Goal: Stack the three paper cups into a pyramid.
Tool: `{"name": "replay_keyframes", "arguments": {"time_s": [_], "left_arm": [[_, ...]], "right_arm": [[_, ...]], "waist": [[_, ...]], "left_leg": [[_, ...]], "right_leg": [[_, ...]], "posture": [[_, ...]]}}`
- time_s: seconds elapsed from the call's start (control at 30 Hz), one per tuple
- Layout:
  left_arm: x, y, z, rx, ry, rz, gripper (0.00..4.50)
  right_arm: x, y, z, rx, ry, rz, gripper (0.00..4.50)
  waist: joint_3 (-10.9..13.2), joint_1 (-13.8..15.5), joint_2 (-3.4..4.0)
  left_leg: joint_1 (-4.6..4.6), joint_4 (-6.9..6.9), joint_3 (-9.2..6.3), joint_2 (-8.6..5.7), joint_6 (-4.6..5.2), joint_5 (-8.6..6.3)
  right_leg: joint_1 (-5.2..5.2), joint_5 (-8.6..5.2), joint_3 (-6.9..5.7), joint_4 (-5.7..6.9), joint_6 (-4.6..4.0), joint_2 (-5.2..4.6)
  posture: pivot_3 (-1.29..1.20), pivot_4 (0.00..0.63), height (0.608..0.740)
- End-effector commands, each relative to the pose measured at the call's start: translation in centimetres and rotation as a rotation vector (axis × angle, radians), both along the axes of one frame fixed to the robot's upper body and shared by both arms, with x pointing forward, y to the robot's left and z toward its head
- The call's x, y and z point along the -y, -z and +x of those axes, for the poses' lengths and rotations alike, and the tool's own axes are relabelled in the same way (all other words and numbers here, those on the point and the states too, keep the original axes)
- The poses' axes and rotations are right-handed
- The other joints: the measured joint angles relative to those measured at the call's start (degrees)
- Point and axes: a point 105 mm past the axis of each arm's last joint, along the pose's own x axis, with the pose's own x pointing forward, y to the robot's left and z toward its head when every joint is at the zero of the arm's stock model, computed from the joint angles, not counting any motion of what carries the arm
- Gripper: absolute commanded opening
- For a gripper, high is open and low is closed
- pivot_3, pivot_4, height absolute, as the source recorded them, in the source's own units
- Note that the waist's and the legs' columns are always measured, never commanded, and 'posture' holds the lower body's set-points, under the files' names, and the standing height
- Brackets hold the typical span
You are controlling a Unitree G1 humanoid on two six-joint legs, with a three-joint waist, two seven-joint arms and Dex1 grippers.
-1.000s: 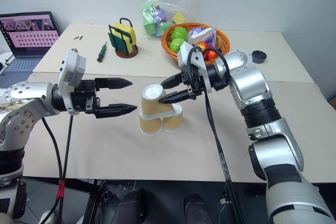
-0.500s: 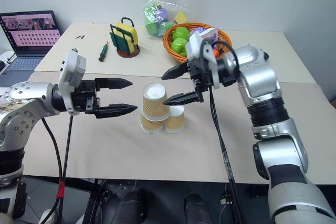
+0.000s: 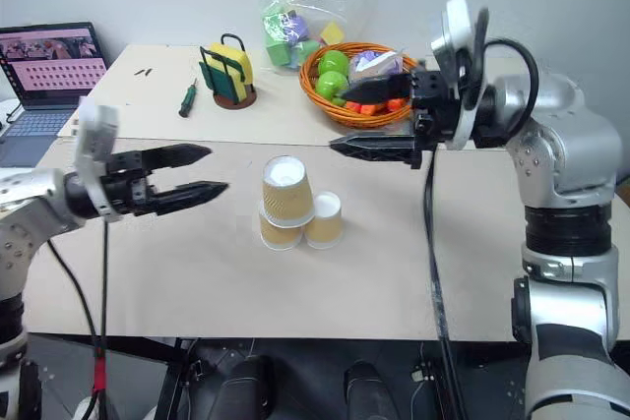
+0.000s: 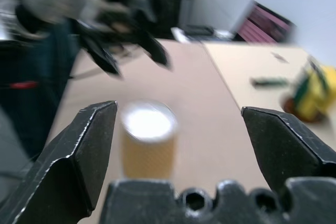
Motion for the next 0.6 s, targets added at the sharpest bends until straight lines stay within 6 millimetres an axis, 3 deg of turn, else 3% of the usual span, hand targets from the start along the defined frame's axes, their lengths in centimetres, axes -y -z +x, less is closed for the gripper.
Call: {"name": "replay_keyframes", "arguments": {"time_s": [0.03,0.07,0.17,0.3,0.43,0.5,0.6], "left_arm": [[-3.9,-2.4,-1.4,0.062,-0.163,-0.072,4.50],[-4.4,-2.5,-1.5,0.062,-0.187,-0.086,4.50],[-7.7,-1.2,0.1,0.086,-0.466,-0.090,4.50],[-9.5,1.3,2.1,0.098,-0.701,-0.094,4.50],[-14.4,7.0,4.2,0.063,-1.230,-0.143,4.50],[-15.4,8.4,4.2,0.086,-1.362,-0.094,4.50],[-15.8,10.2,4.2,0.061,-1.478,-0.155,4.50]], "right_arm": [[3.1,-0.3,1.0,0.051,0.212,0.035,4.45],[3.6,-0.1,1.3,0.049,0.250,0.040,4.45],[7.9,2.9,5.4,0.032,0.649,-0.027,4.45],[11.7,5.7,7.9,0.055,0.985,-0.110,4.45],[12.0,10.7,8.3,0.084,1.177,-0.220,4.45],[12.5,11.8,8.2,0.075,1.245,-0.193,4.45],[13.9,13.4,7.6,0.045,1.345,-0.156,4.45]], "waist": [[0.00,0.01,0.00],[0.02,0.03,0.02],[0.01,0.12,0.03],[0.00,0.48,-0.11],[-0.09,0.36,-0.16],[-0.07,-0.01,-0.20],[-0.07,0.16,-0.21]], "left_leg": [[0.00,-0.01,0.00,0.00,0.00,0.00],[0.00,-0.02,0.00,0.00,0.00,0.00],[0.09,0.00,0.00,-0.01,-0.01,0.00],[0.20,0.10,0.01,-0.03,-0.05,0.03],[0.19,0.10,0.02,-0.08,-0.04,0.02],[0.16,0.08,0.01,-0.08,-0.04,0.02],[-0.31,0.10,0.00,-0.12,-0.04,0.02]], "right_leg": [[-0.02,-0.01,0.00,0.00,-0.01,0.00],[-0.02,-0.01,0.00,0.01,-0.01,0.00],[0.05,-0.01,0.02,0.01,-0.01,0.00],[0.18,0.00,0.04,-0.01,0.01,-0.02],[0.21,0.04,0.15,0.01,0.04,-0.01],[0.19,0.05,0.15,0.02,0.04,0.00],[-0.21,0.10,0.18,0.07,0.08,-0.03]], "posture": [[0.00,0.150,0.669],[0.00,0.150,0.669],[0.00,0.150,0.669],[0.00,0.150,0.669],[0.00,0.150,0.669],[0.00,0.150,0.669],[0.00,0.150,0.669]]}}
